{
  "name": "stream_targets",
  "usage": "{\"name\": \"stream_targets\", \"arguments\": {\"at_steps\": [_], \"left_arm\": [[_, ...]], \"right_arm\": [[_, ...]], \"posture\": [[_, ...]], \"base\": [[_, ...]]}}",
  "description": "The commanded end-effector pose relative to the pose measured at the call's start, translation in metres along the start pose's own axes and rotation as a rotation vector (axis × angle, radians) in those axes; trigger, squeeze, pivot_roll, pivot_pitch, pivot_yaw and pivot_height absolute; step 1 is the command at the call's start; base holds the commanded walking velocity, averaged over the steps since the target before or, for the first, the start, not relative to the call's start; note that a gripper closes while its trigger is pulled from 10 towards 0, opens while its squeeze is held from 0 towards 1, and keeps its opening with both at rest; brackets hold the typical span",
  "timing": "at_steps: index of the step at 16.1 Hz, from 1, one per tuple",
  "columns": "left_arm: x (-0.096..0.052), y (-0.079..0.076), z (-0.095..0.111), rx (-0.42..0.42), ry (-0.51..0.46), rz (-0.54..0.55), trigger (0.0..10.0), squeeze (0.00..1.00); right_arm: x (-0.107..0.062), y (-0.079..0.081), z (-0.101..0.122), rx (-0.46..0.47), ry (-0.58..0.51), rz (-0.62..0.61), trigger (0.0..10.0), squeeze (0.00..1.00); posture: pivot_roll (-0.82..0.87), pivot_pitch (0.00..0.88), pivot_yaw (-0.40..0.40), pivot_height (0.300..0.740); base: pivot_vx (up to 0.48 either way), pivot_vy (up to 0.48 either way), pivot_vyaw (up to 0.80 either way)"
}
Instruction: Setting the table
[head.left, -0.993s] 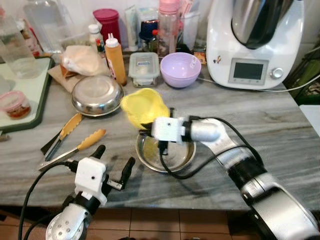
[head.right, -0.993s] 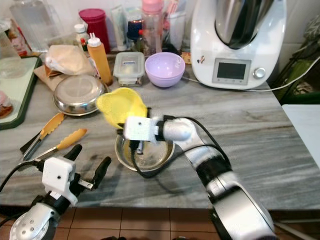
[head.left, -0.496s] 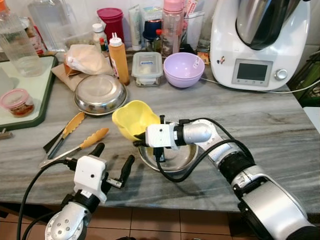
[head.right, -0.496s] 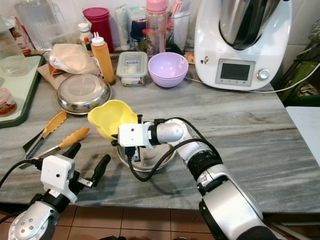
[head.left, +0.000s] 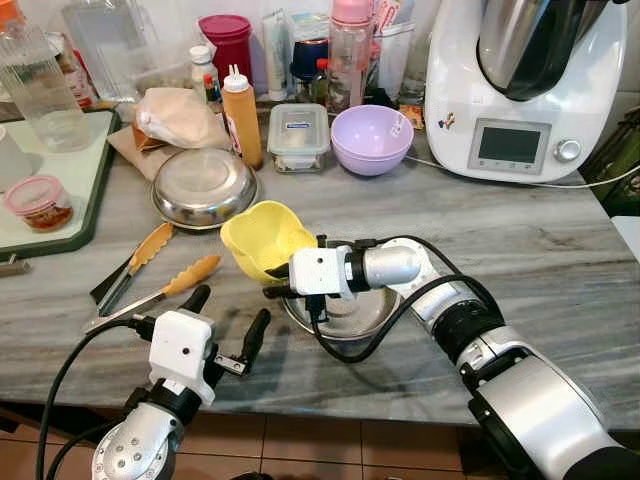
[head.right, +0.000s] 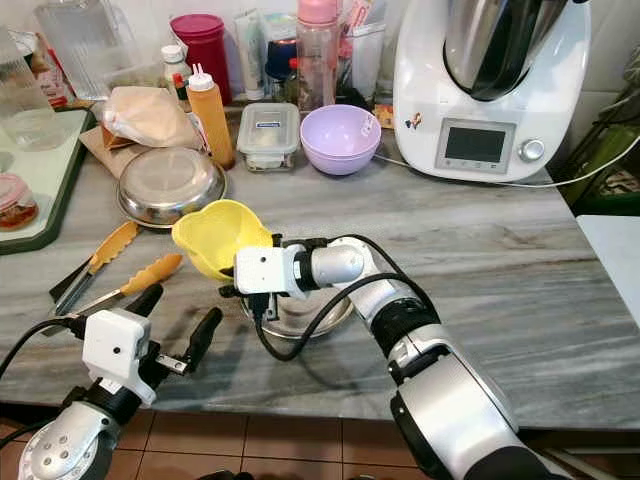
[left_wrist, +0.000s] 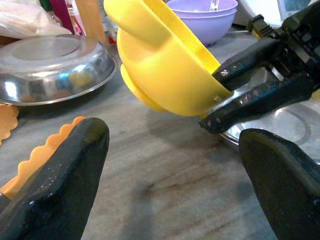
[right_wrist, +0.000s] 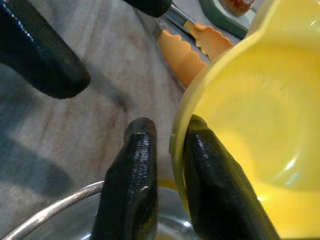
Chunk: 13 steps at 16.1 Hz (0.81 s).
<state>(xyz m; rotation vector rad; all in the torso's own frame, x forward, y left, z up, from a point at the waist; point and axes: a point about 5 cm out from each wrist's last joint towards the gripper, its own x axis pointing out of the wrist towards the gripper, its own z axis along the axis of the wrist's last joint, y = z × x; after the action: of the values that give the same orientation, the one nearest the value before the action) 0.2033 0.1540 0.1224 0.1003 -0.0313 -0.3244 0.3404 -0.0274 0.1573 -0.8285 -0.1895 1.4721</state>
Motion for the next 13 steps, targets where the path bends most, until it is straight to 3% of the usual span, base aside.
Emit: {"name": "stream_targets", "arguments": {"at_steps": [1, 8, 13], "left_arm": [[-0.0001, -0.0025, -0.0009, -0.003, 0.010, -0.002, 10.0, 0.00], [0.0015, -0.0014, -0.0029, -0.007, 0.018, 0.000, 10.0, 0.00], [0.0029, -0.0008, -0.0038, -0.010, 0.019, 0.002, 10.0, 0.00]], "right_arm": [[-0.0009, -0.0035, 0.0019, -0.019, 0.006, 0.011, 10.0, 1.00], [-0.0026, -0.0040, -0.0013, -0.051, 0.042, 0.005, 10.0, 1.00], [-0.0071, -0.0116, 0.0020, -0.123, 0.056, -0.028, 10.0, 1.00]], "posture": [[0.01, 0.126, 0.005, 0.740], [0.01, 0.122, 0.009, 0.740], [0.01, 0.116, 0.010, 0.740]], "base": [[0.000, 0.000, 0.00], [0.000, 0.000, 0.00], [0.000, 0.000, 0.00]]}}
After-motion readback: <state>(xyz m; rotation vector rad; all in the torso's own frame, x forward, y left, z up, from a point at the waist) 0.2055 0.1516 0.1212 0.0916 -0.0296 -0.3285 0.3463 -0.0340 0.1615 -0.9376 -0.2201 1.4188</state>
